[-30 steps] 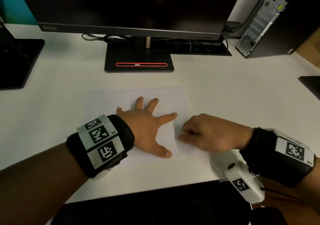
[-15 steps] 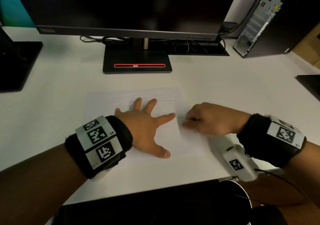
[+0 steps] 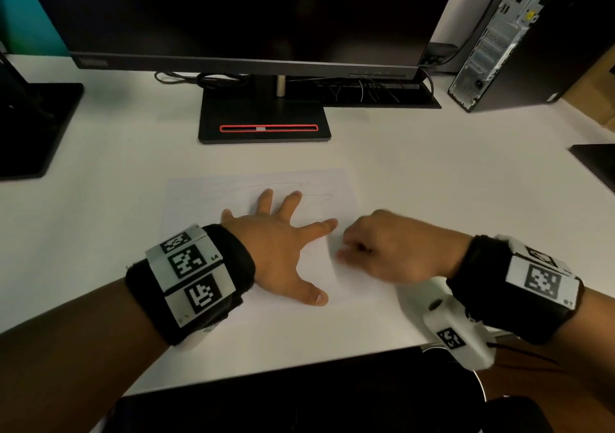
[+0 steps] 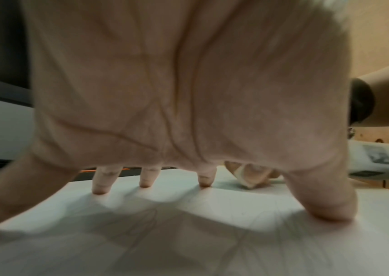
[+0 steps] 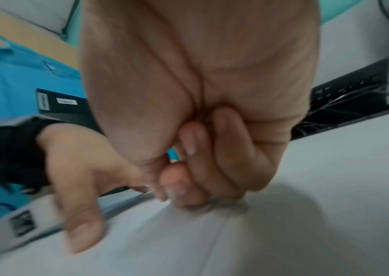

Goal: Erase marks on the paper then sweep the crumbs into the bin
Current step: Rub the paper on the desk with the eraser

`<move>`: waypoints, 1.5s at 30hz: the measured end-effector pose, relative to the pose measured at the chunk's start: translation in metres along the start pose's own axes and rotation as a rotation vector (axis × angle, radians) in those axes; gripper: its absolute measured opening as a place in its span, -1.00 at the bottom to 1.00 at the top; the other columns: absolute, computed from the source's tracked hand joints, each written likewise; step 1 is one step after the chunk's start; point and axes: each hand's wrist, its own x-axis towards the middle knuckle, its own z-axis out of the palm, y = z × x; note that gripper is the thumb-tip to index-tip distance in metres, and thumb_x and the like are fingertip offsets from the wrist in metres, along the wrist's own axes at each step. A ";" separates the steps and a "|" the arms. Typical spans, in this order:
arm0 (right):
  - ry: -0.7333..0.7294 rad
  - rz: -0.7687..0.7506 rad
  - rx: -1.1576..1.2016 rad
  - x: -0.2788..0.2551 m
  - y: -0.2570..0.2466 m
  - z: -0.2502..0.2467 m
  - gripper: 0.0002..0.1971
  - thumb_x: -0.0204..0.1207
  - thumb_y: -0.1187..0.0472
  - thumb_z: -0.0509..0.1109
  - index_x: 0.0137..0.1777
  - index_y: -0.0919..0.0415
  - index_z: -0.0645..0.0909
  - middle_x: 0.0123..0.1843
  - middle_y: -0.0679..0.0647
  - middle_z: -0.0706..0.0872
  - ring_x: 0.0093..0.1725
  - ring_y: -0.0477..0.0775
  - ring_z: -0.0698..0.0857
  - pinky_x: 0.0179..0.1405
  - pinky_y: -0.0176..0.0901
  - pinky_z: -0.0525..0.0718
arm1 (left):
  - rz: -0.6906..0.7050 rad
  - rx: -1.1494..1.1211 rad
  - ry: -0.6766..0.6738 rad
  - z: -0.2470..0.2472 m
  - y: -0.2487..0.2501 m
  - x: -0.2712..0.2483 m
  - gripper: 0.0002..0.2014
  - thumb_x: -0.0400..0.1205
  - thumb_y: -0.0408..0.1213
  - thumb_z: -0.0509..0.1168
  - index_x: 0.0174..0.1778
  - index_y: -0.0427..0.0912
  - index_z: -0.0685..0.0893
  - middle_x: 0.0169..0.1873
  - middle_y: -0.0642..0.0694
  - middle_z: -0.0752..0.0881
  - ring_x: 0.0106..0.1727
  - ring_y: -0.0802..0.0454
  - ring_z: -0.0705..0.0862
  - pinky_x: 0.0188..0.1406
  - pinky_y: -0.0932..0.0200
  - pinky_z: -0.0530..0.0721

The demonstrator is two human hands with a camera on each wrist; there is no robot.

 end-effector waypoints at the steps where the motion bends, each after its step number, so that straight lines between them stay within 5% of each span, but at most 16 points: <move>1: -0.060 -0.030 0.030 -0.003 -0.006 0.003 -0.55 0.73 -0.06 0.20 -0.34 0.20 0.48 -0.42 0.00 0.56 -0.44 -0.08 0.46 -0.32 -0.19 0.45 | -0.001 0.002 -0.001 0.000 0.001 0.000 0.10 0.32 0.64 0.27 0.53 0.65 -0.42 0.67 0.08 -0.55 0.68 -0.28 -0.52 0.50 -0.73 0.02; 3: -0.127 -0.029 0.064 -0.004 -0.007 0.001 -0.53 0.72 -0.11 0.20 -0.34 0.18 0.49 -0.43 0.00 0.54 -0.43 -0.06 0.47 -0.33 -0.19 0.48 | -0.001 0.005 0.002 -0.001 0.001 0.000 0.10 0.32 0.64 0.27 0.53 0.65 -0.43 0.67 0.08 -0.55 0.68 -0.29 -0.51 0.50 -0.73 0.03; 7: -0.006 0.084 0.047 0.006 0.012 -0.014 -0.53 0.73 -0.07 0.21 -0.39 0.14 0.44 -0.43 -0.02 0.53 -0.42 -0.07 0.47 -0.30 -0.15 0.41 | 0.000 0.002 0.003 0.000 0.000 0.000 0.11 0.30 0.66 0.26 0.53 0.65 -0.43 0.66 0.08 -0.56 0.68 -0.28 -0.51 0.50 -0.73 0.01; 14: -0.121 0.012 0.044 0.001 0.002 -0.007 -0.55 0.73 -0.10 0.21 -0.37 0.12 0.47 -0.43 -0.04 0.53 -0.40 -0.07 0.48 -0.30 -0.19 0.46 | 0.001 0.004 0.004 -0.001 0.000 0.000 0.11 0.31 0.65 0.27 0.53 0.65 -0.43 0.66 0.08 -0.56 0.68 -0.28 -0.52 0.50 -0.73 0.02; 19: 0.000 0.058 0.005 0.007 0.010 -0.013 -0.57 0.73 -0.03 0.21 -0.36 0.16 0.45 -0.42 -0.04 0.53 -0.41 -0.08 0.47 -0.33 -0.20 0.39 | -0.002 0.005 0.003 0.000 0.000 0.000 0.12 0.30 0.65 0.27 0.54 0.64 -0.42 0.67 0.08 -0.56 0.68 -0.28 -0.52 0.51 -0.73 0.00; 24: -0.141 0.040 0.038 0.003 -0.002 -0.013 -0.56 0.73 -0.10 0.22 -0.40 0.03 0.43 -0.42 -0.07 0.52 -0.40 -0.12 0.48 -0.33 -0.25 0.40 | 0.001 0.004 0.006 -0.001 0.000 -0.001 0.12 0.31 0.64 0.28 0.54 0.64 -0.42 0.66 0.08 -0.56 0.68 -0.28 -0.52 0.51 -0.73 0.01; 28: -0.009 0.090 0.013 0.011 0.010 -0.020 -0.57 0.74 -0.05 0.22 -0.38 0.08 0.46 -0.41 -0.06 0.56 -0.39 -0.10 0.51 -0.35 -0.23 0.38 | -0.002 -0.001 0.002 0.000 -0.001 -0.001 0.12 0.31 0.65 0.27 0.55 0.63 -0.41 0.66 0.08 -0.57 0.68 -0.28 -0.53 0.51 -0.72 0.00; 31: -0.067 0.007 0.007 0.010 -0.002 -0.010 -0.58 0.74 -0.04 0.22 -0.37 0.07 0.46 -0.43 -0.09 0.53 -0.42 -0.16 0.50 -0.39 -0.35 0.37 | -0.006 0.008 -0.003 0.000 0.000 0.000 0.12 0.31 0.65 0.27 0.54 0.62 -0.43 0.66 0.08 -0.58 0.67 -0.28 -0.53 0.52 -0.71 0.01; 38: -0.022 0.050 -0.011 0.016 0.008 -0.020 -0.58 0.74 -0.06 0.21 -0.37 0.06 0.48 -0.40 -0.06 0.56 -0.37 -0.11 0.52 -0.30 -0.21 0.39 | -0.008 0.011 -0.012 0.000 0.000 -0.001 0.11 0.31 0.66 0.25 0.54 0.62 -0.44 0.65 0.08 -0.59 0.67 -0.28 -0.55 0.53 -0.70 -0.02; 42: -0.172 0.015 0.004 0.009 -0.004 -0.017 -0.57 0.73 -0.08 0.22 -0.37 0.07 0.49 -0.40 -0.08 0.54 -0.39 -0.13 0.49 -0.33 -0.25 0.40 | -0.010 0.010 -0.014 0.000 0.000 0.000 0.12 0.31 0.66 0.25 0.53 0.63 -0.45 0.64 0.08 -0.60 0.67 -0.28 -0.54 0.53 -0.71 -0.03; 45: -0.069 0.092 0.020 0.016 0.010 -0.027 -0.56 0.73 -0.08 0.22 -0.38 0.06 0.48 -0.40 -0.07 0.55 -0.37 -0.07 0.51 -0.32 -0.21 0.41 | -0.008 0.006 -0.016 0.000 -0.001 -0.001 0.12 0.30 0.67 0.25 0.52 0.64 -0.44 0.64 0.09 -0.59 0.67 -0.29 -0.55 0.53 -0.71 -0.04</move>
